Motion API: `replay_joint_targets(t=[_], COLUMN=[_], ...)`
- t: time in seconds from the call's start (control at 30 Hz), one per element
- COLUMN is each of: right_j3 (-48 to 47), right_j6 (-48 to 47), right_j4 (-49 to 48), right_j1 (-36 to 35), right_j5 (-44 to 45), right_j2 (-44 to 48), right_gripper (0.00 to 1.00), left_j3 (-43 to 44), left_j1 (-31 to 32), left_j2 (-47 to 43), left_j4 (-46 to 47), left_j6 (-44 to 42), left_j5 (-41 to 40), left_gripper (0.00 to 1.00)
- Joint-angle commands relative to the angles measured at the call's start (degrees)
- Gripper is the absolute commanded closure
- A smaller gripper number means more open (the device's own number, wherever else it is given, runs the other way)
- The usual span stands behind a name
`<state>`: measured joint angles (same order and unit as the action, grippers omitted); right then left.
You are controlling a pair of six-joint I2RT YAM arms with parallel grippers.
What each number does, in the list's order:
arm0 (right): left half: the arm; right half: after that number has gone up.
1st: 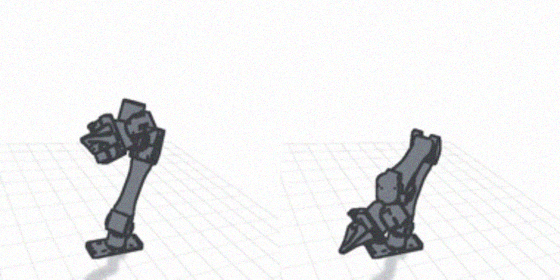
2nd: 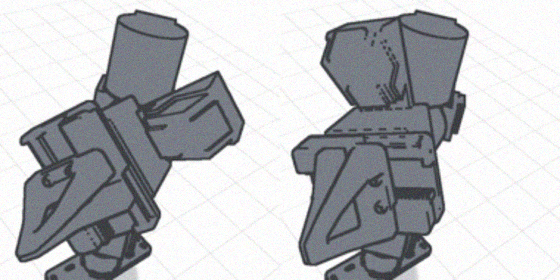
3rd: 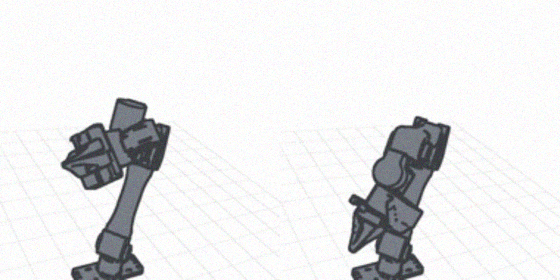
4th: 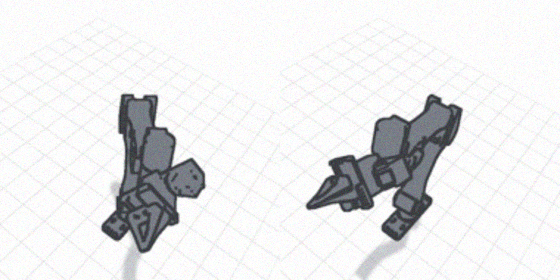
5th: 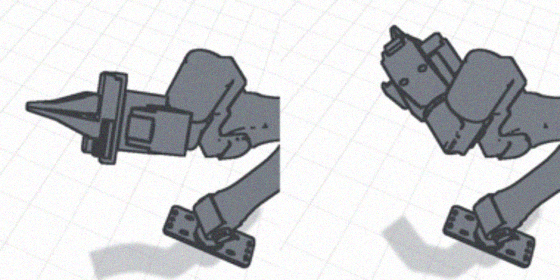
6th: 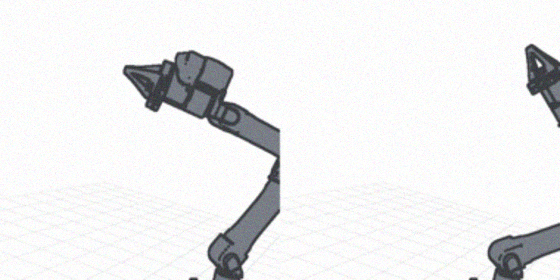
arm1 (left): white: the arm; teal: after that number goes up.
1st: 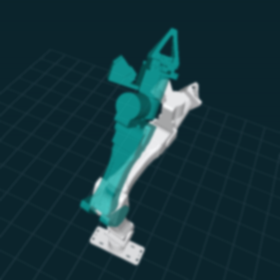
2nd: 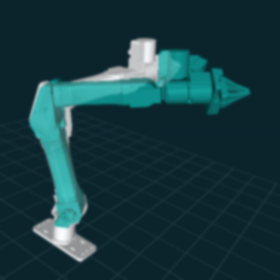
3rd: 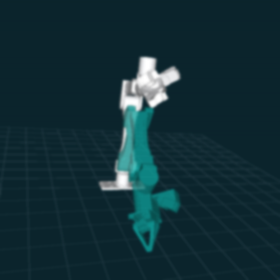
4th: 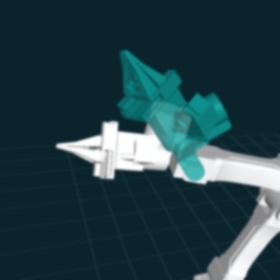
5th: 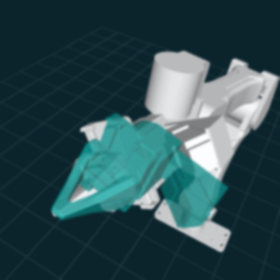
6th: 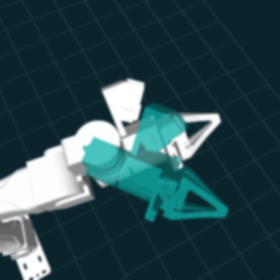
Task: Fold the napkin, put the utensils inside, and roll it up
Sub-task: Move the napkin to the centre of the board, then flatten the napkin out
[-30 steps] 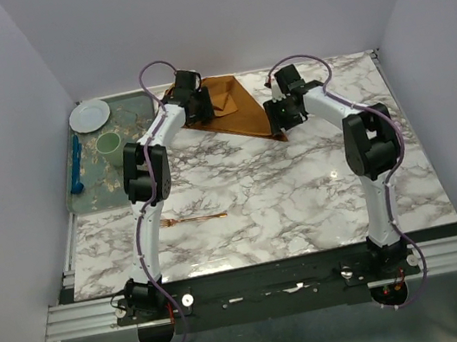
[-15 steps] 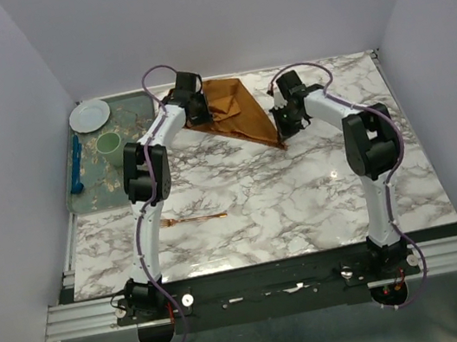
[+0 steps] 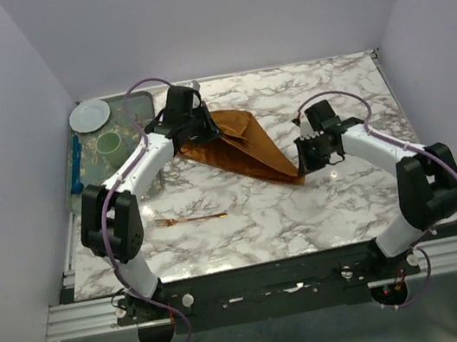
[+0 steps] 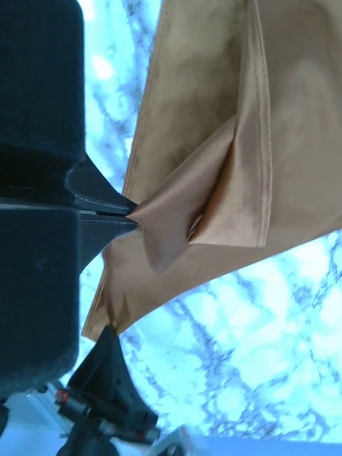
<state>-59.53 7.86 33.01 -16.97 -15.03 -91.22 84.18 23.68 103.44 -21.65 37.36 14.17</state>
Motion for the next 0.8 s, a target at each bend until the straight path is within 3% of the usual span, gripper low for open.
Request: replay_joint_targets(t=[0.0,0.03,0.07,0.1,0.13,0.17,0.23,0.37,0.5,0.67,0.77], right_j3=[6.7,7.49,8.19,9.16,9.6,9.95,10.92,12.15,12.68,13.82,14.17], right_j6=[2.16,2.16,2.25,2.34,2.34,2.34,2.34,3.13,3.13,3.13,3.04], right_j4=[-3.13,-3.39,-3.4,-3.4,-3.48,-3.48,-3.66,-4.71,-4.89,-4.89,-4.89], right_j1=[-0.34,-0.34,-0.43,-0.43,-0.43,-0.34,-0.43,-0.34,-0.34,-0.43,-0.43], right_j5=[-5.36,-5.8,-5.54,-5.54,-5.54,-5.54,-5.8,-7.55,-7.04,-6.24,-6.15], right_j2=[6.82,7.8,8.59,9.47,10.7,11.23,11.94,11.86,12.55,14.14,14.58], right_gripper=[0.99,0.99,0.99,0.99,0.99,0.99,0.99,0.99,0.99,0.99,0.99], left_j3=[-9.55,-11.39,-11.93,-12.37,-13.07,-13.25,-12.65,-6.41,0.61,3.0,4.93], left_j1=[4.96,5.67,7.41,8.21,9.01,11.19,13.74,21.39,25.01,25.18,25.36], left_j2=[-8.4,-9.47,-10.35,-12.62,-13.86,-15.1,-17.65,-13.37,-1.62,4.92,8.61], left_j4=[-0.67,-2.76,-4.35,-5.76,-7.6,-8.14,-8.67,-10.78,-13.93,-13.95,-13.86], left_j6=[-0.18,-0.88,-1.76,-3.42,-4.4,-5.1,-8.0,-15.46,-19.61,-19.44,-19.35], left_j5=[-2.56,-3.79,-8.07,-10.46,-12.05,-13.46,-16.45,-21.11,-23.57,-25.78,-26.48], left_gripper=[0.93,0.81,0.54,0.36,0.23,0.18,0.18,0.45,0.59,0.64,0.58])
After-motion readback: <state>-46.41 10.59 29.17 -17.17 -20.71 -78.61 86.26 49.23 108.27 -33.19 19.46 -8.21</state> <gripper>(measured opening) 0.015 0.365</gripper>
